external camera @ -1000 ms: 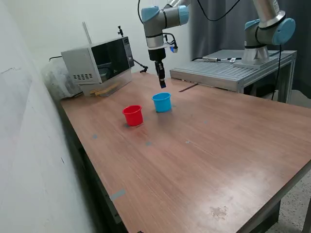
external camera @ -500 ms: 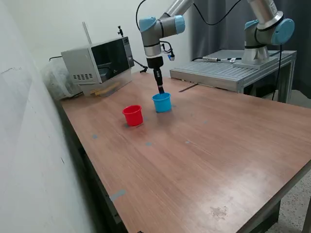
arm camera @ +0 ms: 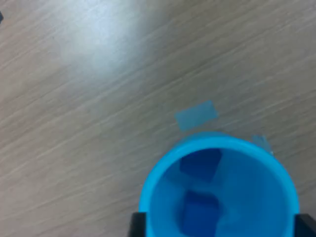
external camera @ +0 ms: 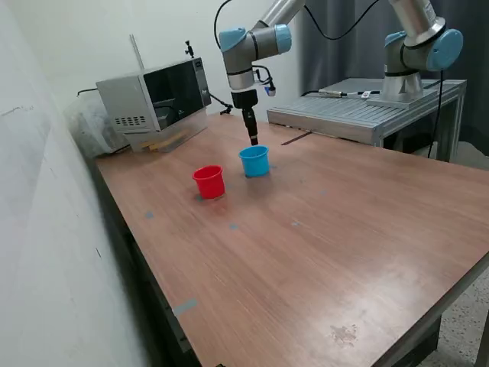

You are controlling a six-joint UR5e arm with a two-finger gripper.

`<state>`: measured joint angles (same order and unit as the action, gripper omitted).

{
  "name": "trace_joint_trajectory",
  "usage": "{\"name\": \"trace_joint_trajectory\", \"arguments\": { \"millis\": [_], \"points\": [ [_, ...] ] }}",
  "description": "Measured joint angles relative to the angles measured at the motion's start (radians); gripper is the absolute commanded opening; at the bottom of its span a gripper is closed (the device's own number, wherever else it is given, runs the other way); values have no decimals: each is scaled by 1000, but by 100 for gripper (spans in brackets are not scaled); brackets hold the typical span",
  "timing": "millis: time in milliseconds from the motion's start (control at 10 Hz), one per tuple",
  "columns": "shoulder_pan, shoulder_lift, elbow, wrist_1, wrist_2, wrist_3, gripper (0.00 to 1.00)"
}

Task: Place red objects in the red bin, and blue objects in the blue bin.

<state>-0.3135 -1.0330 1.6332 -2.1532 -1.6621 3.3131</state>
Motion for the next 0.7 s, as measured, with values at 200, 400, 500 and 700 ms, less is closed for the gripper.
{"name": "trace_joint_trajectory", "arguments": {
  "millis": [200,400,500,700],
  "points": [
    [29,-71,7,39,-4,-11,100],
    [95,-240,-3,193,-2,-17,100],
    [137,-321,-23,287,0,-17,100],
    [216,-449,-63,447,2,-11,100]
  ]
}}
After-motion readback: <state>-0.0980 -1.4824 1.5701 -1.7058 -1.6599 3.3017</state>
